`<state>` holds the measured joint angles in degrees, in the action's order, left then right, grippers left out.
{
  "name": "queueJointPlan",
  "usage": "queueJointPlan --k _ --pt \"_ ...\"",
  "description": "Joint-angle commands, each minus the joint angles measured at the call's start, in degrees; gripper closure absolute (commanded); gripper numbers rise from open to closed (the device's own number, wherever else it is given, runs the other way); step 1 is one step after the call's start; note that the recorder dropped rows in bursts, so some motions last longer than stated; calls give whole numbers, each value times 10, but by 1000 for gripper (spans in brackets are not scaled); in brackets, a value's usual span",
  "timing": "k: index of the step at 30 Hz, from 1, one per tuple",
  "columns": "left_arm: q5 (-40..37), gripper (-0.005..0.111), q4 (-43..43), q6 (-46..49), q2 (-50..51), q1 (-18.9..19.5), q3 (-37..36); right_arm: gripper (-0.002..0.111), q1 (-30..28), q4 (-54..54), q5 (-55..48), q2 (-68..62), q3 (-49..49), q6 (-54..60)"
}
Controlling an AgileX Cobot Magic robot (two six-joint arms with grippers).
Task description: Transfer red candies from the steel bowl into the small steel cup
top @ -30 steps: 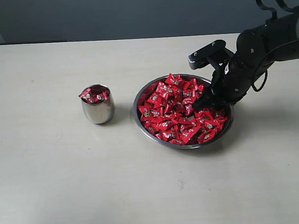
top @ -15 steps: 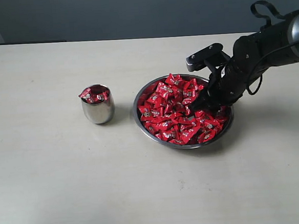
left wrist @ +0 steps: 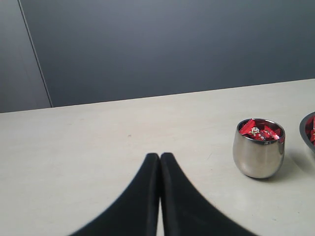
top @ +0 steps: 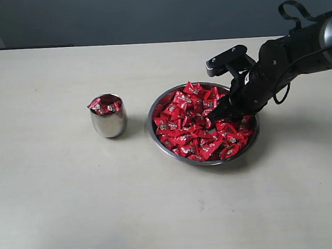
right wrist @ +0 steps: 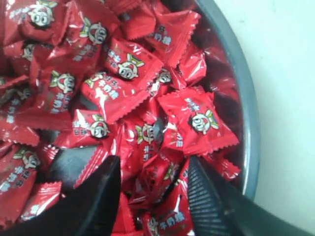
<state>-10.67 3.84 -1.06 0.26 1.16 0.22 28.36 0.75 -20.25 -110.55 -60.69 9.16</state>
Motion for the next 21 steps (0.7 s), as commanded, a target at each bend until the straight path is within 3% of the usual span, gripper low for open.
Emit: queueJointPlan --k 1,14,17,21 --pt "4 106 1 -1 -3 -2 -2 65 -3 -4 0 -1 -3 2" --pt "3 106 1 -1 -3 -2 -2 66 -3 0 -5 -24 -8 2" --pt "3 106 1 -1 -3 -2 -2 78 -3 1 -4 -24 -8 2" --pt "3 106 1 -1 -3 -2 -2 108 -3 1 2 -24 -8 2"
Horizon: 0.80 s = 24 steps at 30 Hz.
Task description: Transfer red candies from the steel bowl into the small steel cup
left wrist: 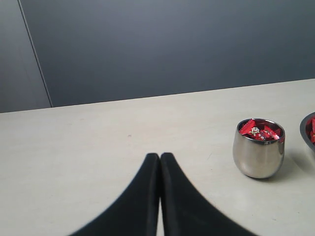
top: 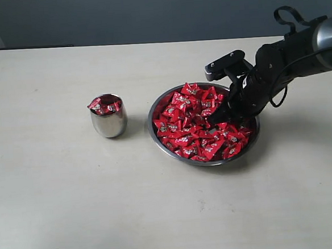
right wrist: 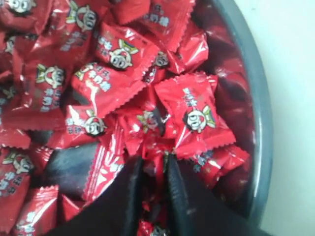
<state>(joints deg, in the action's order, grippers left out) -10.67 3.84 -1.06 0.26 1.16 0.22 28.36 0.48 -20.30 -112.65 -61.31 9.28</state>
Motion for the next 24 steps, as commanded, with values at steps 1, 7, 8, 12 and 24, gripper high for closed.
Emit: queueJointPlan --k 1,7,8,12,24 --pt "3 106 1 -1 -3 -2 -2 108 -3 4 3 -2 -2 1" --pt "3 106 1 -1 -3 -2 -2 108 -2 4 -9 24 -2 1" --pt "3 106 1 -1 -3 -2 -2 108 -2 2 -9 30 -2 1" --pt "3 106 1 -1 -3 -2 -2 108 -2 -5 -18 62 -2 1" --pt "3 106 1 -1 -3 -2 -2 108 10 -12 -30 95 -2 10"
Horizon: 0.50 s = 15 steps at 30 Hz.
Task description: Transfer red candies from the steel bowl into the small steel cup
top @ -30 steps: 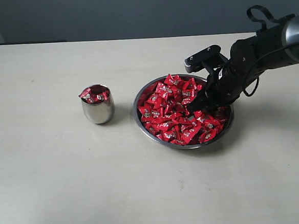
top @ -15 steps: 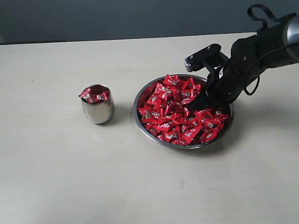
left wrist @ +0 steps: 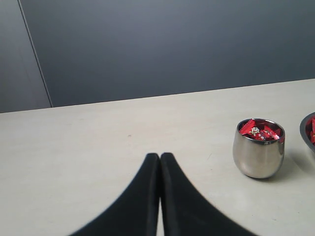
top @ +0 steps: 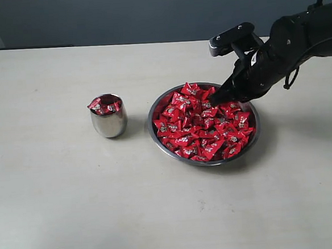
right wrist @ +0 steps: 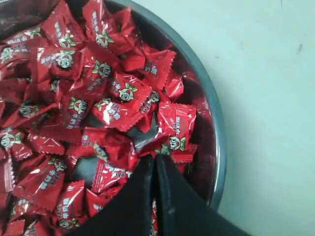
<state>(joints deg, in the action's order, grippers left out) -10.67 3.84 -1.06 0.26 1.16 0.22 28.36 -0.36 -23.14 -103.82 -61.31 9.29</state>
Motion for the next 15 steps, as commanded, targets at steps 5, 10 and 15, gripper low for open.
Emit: queueJointPlan --k 5,10,15 --pt "3 106 1 -1 -3 -2 -2 108 38 4 4 -34 -2 70" --pt "3 106 1 -1 -3 -2 -2 108 43 4 18 -60 -2 74" --pt "3 106 1 -1 -3 -2 -2 108 43 4 17 -61 -2 74"
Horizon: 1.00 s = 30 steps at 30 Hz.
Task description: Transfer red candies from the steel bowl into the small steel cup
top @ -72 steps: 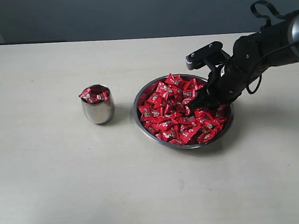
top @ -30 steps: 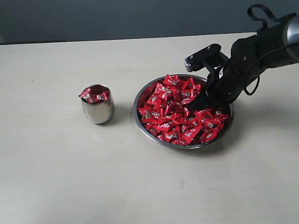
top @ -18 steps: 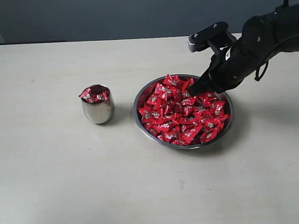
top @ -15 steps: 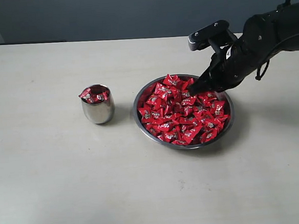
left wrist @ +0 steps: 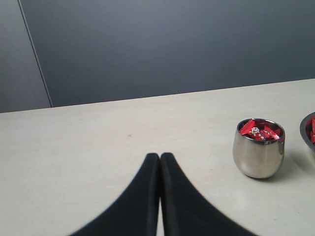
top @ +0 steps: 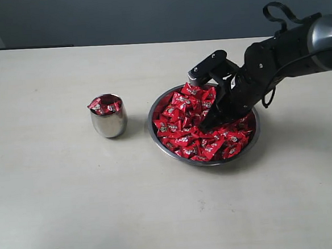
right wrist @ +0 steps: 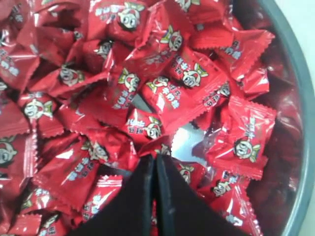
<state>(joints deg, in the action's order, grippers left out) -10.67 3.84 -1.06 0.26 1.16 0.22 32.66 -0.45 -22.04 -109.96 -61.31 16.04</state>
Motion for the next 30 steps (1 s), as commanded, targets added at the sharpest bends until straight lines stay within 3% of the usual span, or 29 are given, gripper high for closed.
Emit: queueJointPlan --k 1,11,17,21,25,30 --pt "3 106 1 -1 -3 -2 -2 108 0 4 4 0 -2 6" --pt "3 106 1 -1 -3 -2 -2 106 0 1 -15 0 -2 6" --pt "4 106 1 -1 -3 -2 -2 78 0 1 -22 0 -2 6" --pt "4 106 1 -1 -3 -2 -2 87 0 1 -29 0 -2 6" --pt "4 106 1 -1 -3 -2 -2 109 0 4 -30 0 -2 6" --pt "4 106 1 -1 -3 -2 -2 109 0 4 -25 10 -2 6"
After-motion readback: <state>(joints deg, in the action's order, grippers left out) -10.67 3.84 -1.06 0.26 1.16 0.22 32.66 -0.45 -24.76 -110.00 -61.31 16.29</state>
